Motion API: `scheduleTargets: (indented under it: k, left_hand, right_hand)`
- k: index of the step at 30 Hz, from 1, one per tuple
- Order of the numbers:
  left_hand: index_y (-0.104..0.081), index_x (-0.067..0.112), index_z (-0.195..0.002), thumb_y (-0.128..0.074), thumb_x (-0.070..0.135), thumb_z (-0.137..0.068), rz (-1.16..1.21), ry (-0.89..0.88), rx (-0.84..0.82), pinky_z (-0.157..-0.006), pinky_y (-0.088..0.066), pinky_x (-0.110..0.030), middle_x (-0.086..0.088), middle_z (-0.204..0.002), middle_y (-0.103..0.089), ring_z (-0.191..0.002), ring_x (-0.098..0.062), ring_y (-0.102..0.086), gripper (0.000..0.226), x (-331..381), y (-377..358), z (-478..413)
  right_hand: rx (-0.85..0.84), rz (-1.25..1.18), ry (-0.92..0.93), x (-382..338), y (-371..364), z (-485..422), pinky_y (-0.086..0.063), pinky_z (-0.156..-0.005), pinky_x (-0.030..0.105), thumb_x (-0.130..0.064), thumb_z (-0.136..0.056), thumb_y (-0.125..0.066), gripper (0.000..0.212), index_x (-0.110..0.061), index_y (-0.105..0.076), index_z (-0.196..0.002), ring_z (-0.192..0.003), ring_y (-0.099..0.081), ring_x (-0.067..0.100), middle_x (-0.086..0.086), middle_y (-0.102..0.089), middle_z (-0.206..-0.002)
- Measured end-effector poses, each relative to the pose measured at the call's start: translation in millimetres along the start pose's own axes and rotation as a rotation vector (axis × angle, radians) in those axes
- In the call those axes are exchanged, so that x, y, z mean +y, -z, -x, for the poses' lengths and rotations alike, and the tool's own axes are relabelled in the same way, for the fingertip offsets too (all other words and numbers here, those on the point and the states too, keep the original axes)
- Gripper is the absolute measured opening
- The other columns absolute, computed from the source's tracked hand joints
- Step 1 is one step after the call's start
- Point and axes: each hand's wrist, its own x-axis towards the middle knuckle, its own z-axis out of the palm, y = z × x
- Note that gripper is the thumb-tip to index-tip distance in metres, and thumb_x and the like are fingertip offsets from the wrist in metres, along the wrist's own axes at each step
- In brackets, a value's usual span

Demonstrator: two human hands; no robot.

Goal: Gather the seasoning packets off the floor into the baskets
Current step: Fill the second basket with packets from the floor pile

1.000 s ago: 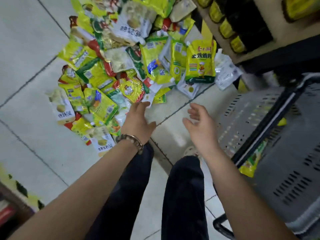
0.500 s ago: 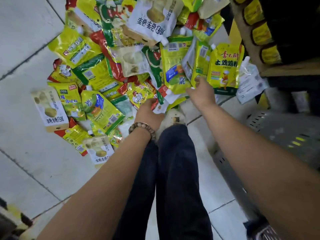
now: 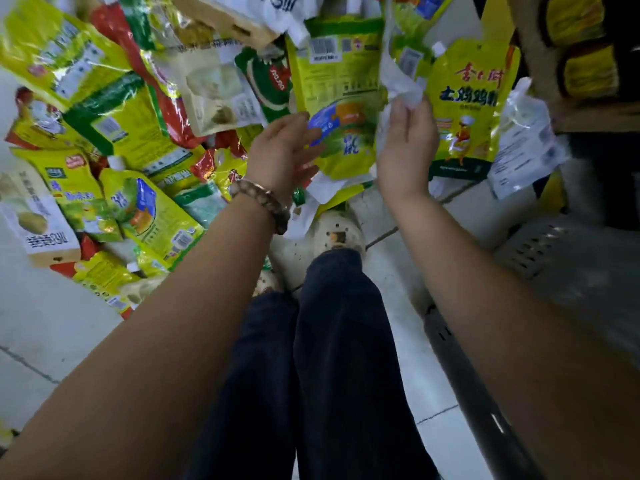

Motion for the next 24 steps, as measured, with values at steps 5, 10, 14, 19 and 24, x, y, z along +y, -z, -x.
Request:
scheduleTargets:
  k: [5, 10, 14, 19, 24]
  left_hand:
    - [-0.040, 0.009, -0.137, -0.066, 0.030, -0.082, -0.443, -0.487, 0.087, -0.097, -0.042, -0.025, -0.011, -0.141, -0.042, -0.125, -0.019, -0.044, 0.065, 15, -7, 5]
    - [-0.028, 0.015, -0.146, -0.066, 0.061, -0.060, -1.341, -0.850, -0.241, -0.113, -0.020, -0.052, -0.013, -0.152, -0.028, -0.139, -0.032, -0.027, 0.104, 46, -21, 7]
    - [-0.069, 0.019, -0.109, -0.079, 0.044, -0.054, -1.163, -0.291, -0.684, -0.079, -0.050, -0.026, 0.009, -0.091, -0.071, -0.087, -0.008, -0.064, 0.061, 45, -26, -10]
    - [-0.070, 0.027, -0.083, -0.089, 0.037, -0.049, -0.844, 0.098, -0.676, -0.079, -0.054, -0.034, 0.010, -0.077, -0.073, -0.073, -0.011, -0.069, 0.040, 23, -21, -25]
    - [-0.064, 0.015, -0.095, -0.073, 0.018, -0.079, -0.833, -0.033, -0.306, -0.070, -0.052, -0.019, -0.004, -0.092, -0.066, -0.074, -0.012, -0.062, 0.018, 0, -16, -23]
  right_hand:
    - [0.040, -0.138, 0.024, -30, 59, -2, -0.039, -0.083, 0.009, -0.001, -0.095, -0.037, 0.026, -0.002, -0.048, -0.118, -0.092, -0.055, -0.004, -0.002, -0.056, -0.103]
    - [-0.534, 0.158, 0.153, -48, 89, -26, -0.039, -0.077, 0.009, -0.003, -0.090, -0.039, 0.029, -0.025, -0.055, -0.102, -0.083, -0.051, -0.018, -0.020, -0.053, -0.091]
    - [-0.783, 0.221, 0.048, -52, 81, -47, -0.035, -0.063, 0.005, 0.005, -0.094, -0.041, 0.030, -0.021, -0.056, -0.100, -0.065, -0.048, -0.018, -0.019, -0.055, -0.075]
    - [-0.753, 0.111, -0.089, -34, 59, -53, -0.044, -0.072, 0.007, 0.006, -0.094, -0.044, 0.039, -0.020, -0.054, -0.121, -0.075, -0.057, -0.015, -0.004, -0.058, -0.100]
    - [-0.244, 0.228, -0.149, 3, 42, -80, -0.048, -0.068, 0.019, -0.023, -0.091, -0.057, 0.026, -0.013, -0.058, -0.116, -0.085, -0.058, 0.014, -0.003, -0.059, -0.091]
